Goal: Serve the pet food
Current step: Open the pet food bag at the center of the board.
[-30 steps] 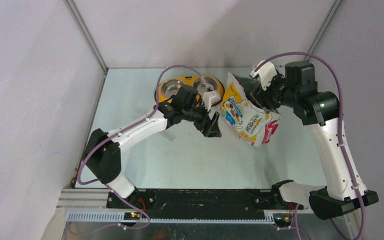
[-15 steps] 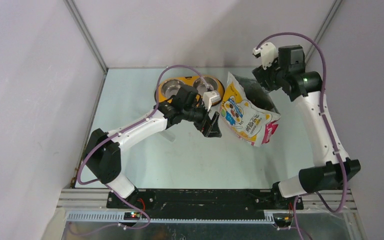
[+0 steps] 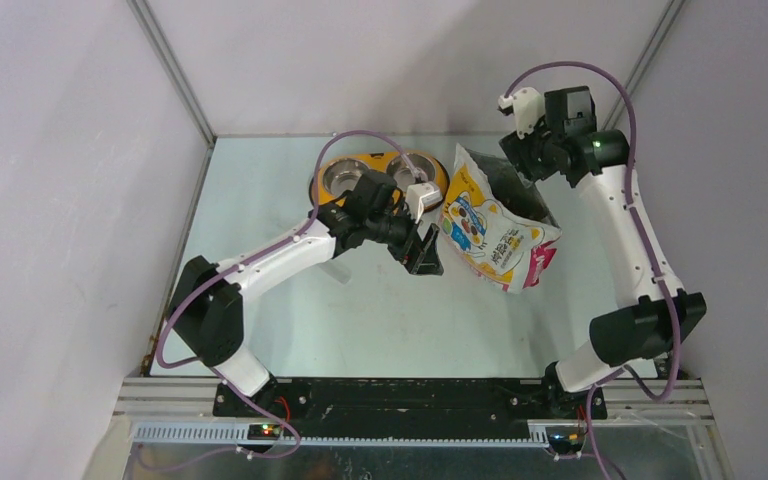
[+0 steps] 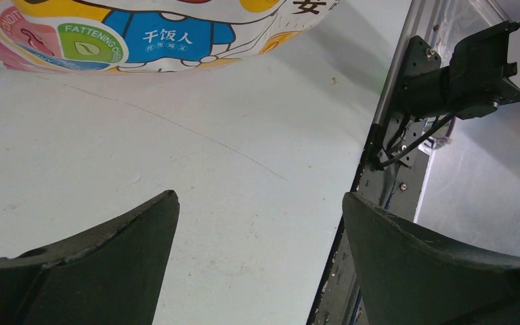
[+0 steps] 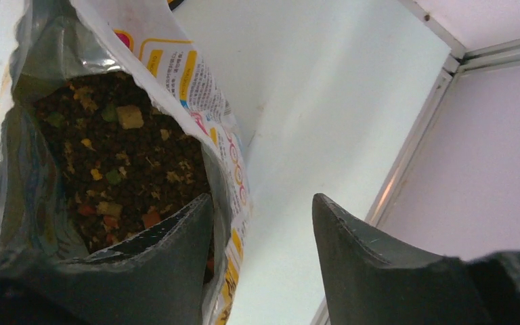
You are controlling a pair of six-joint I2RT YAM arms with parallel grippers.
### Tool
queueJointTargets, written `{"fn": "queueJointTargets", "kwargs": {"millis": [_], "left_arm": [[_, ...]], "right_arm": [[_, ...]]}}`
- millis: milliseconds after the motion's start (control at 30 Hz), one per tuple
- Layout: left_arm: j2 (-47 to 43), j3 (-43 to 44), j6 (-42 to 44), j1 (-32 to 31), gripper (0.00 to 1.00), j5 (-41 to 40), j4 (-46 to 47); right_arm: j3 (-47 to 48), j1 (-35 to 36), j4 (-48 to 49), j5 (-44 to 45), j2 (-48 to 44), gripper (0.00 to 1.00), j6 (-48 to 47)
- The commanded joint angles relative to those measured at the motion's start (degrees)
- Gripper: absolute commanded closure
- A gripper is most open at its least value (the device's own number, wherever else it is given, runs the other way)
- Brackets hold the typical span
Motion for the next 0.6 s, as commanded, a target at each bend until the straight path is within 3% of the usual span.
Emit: {"fn": "queueJointTargets", "kwargs": {"millis": [0,100,200,267,567], "left_arm": [[0.2,3.0,-0.6,-0.4,0.02,1.1,0.7],[0.2,3.0,-0.6,-0.4,0.02,1.2,0.8],[0.2,3.0,-0.6,-0.4,0.02,1.2,0.7],[0.3,3.1,-0.6,-0.4,0.02,1.2,0.8],[0.3,3.2,-0.7,-0.4,0.02,1.2,0.7]], "right_arm": [[3.7,-0.4,-3.3,-2.2,3.5,0.46,1.6],[4.3,-0.3,-4.1,-1.6,4.4,0.61,1.8],[5.1,-0.4,-3.4,1.4,4.4,0.91,2.0],[5.1,-0.3,-1.5,5.7,3.8,1.00,2.3],[8.6,-0.2,8.9,15.8,-0.4,1.00,2.9]]}}
